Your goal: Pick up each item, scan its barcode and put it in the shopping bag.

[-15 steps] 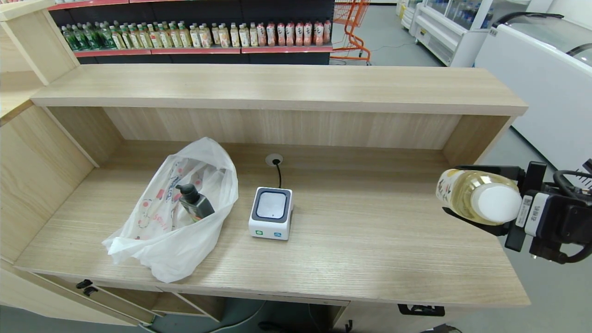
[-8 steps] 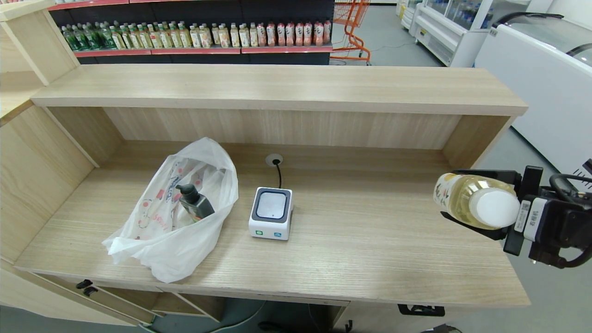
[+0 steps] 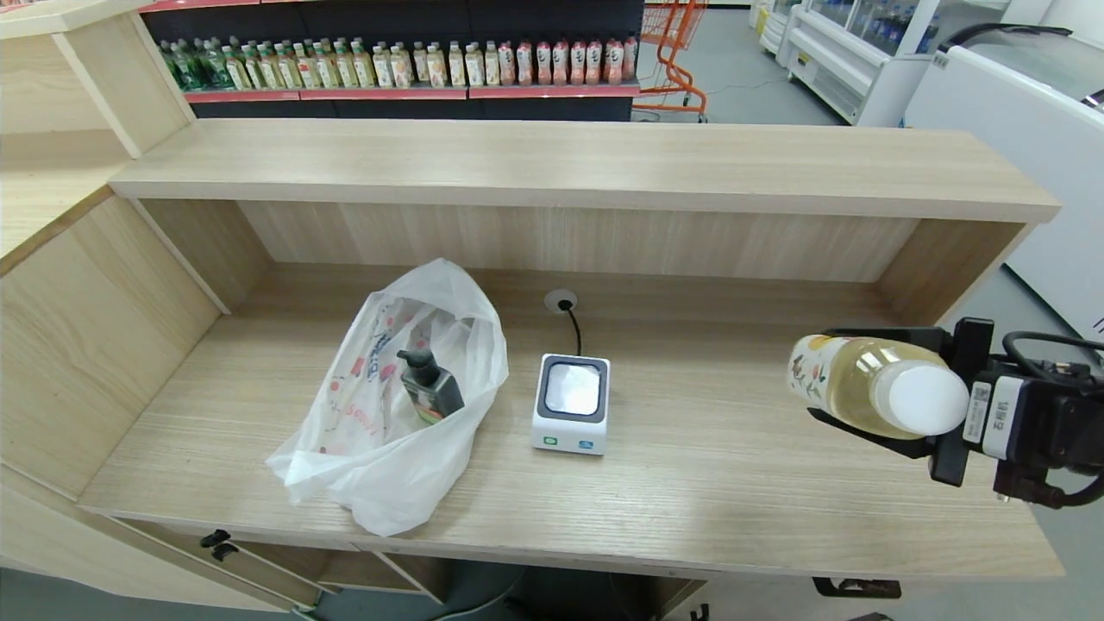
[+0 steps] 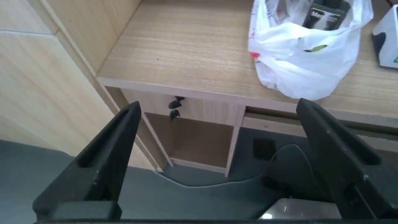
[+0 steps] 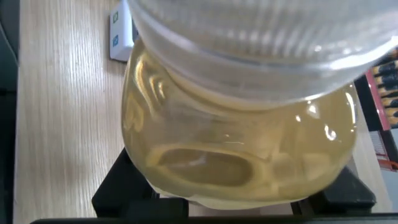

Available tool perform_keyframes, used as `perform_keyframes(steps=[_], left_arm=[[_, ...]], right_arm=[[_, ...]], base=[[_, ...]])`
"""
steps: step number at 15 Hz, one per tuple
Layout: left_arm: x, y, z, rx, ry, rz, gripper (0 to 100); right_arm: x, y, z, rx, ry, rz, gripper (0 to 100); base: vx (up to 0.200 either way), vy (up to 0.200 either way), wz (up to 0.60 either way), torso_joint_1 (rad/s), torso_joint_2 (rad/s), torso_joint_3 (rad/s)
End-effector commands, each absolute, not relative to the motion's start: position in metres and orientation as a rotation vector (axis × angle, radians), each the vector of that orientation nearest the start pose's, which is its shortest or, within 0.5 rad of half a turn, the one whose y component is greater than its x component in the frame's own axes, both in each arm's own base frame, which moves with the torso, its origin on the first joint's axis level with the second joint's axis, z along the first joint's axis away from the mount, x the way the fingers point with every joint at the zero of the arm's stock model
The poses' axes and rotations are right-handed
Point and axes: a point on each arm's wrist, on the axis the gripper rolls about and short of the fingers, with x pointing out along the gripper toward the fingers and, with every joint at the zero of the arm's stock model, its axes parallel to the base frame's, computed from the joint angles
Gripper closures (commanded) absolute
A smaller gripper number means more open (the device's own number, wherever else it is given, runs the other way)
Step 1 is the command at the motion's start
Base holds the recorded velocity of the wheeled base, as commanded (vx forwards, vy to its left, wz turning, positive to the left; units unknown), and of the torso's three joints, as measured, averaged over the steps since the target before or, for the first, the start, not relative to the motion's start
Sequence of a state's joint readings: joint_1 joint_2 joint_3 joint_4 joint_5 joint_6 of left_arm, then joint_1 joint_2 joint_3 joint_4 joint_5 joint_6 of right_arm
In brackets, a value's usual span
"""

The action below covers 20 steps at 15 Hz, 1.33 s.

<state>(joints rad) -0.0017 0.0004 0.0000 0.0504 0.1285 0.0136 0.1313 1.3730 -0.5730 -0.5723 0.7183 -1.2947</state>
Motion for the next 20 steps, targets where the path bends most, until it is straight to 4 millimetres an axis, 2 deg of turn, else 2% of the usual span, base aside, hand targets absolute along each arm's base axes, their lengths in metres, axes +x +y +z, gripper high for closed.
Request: perform_keyframes(steps=[1, 4, 7, 10, 12, 14, 15, 19, 20], left_arm=[[-0.023, 0.003, 0.070, 0.016, 0.051, 0.127, 0], [-0.023, 0.003, 0.070, 0.017, 0.053, 0.127, 0], [-0.023, 0.003, 0.070, 0.017, 0.053, 0.127, 0], [-0.023, 0.003, 0.070, 0.017, 0.053, 0.127, 0], [-0.023, 0.003, 0.070, 0.017, 0.053, 0.127, 0], [-0.023, 0.003, 0.070, 0.017, 0.053, 0.127, 0], [-0.023, 0.003, 0.070, 0.017, 0.053, 0.127, 0], [-0.023, 0.003, 0.070, 0.019, 0.053, 0.127, 0], [-0.023, 0.003, 0.070, 0.019, 0.053, 0.127, 0]], right_arm=[[0.211, 0.043, 0.196, -1.129, -0.340, 0.874, 100], [0.225, 0.045, 0.194, -1.091, -0.330, 0.909, 100], [0.250, 0.049, 0.189, -1.067, -0.337, 0.960, 100], [0.267, 0.052, 0.174, -1.035, -0.309, 1.015, 100], [0.276, 0.053, 0.158, -1.010, -0.268, 1.053, 100], [0.286, 0.053, 0.150, -1.008, -0.275, 1.052, 100], [0.297, 0.054, 0.144, -1.018, -0.307, 1.038, 100], [0.313, 0.058, 0.138, -1.020, -0.318, 1.036, 100], [0.317, 0.059, 0.139, -1.016, -0.321, 1.036, 100]], base=[[0.000, 0.200, 0.00, 0.012, 0.00, 0.002], [0.000, 0.200, 0.00, 0.001, 0.00, 0.007], [0.000, 0.200, 0.00, 0.001, 0.00, 0.007], [0.000, 0.200, 0.00, 0.001, 0.00, -0.001], [0.000, 0.000, 0.00, 0.000, 0.00, 0.000], [0.000, 0.000, 0.00, 0.000, 0.00, 0.000], [0.000, 0.000, 0.00, 0.000, 0.00, 0.000], [0.000, 0.000, 0.00, 0.000, 0.00, 0.000], [0.200, 0.000, 0.00, 0.002, 0.01, -0.002]])
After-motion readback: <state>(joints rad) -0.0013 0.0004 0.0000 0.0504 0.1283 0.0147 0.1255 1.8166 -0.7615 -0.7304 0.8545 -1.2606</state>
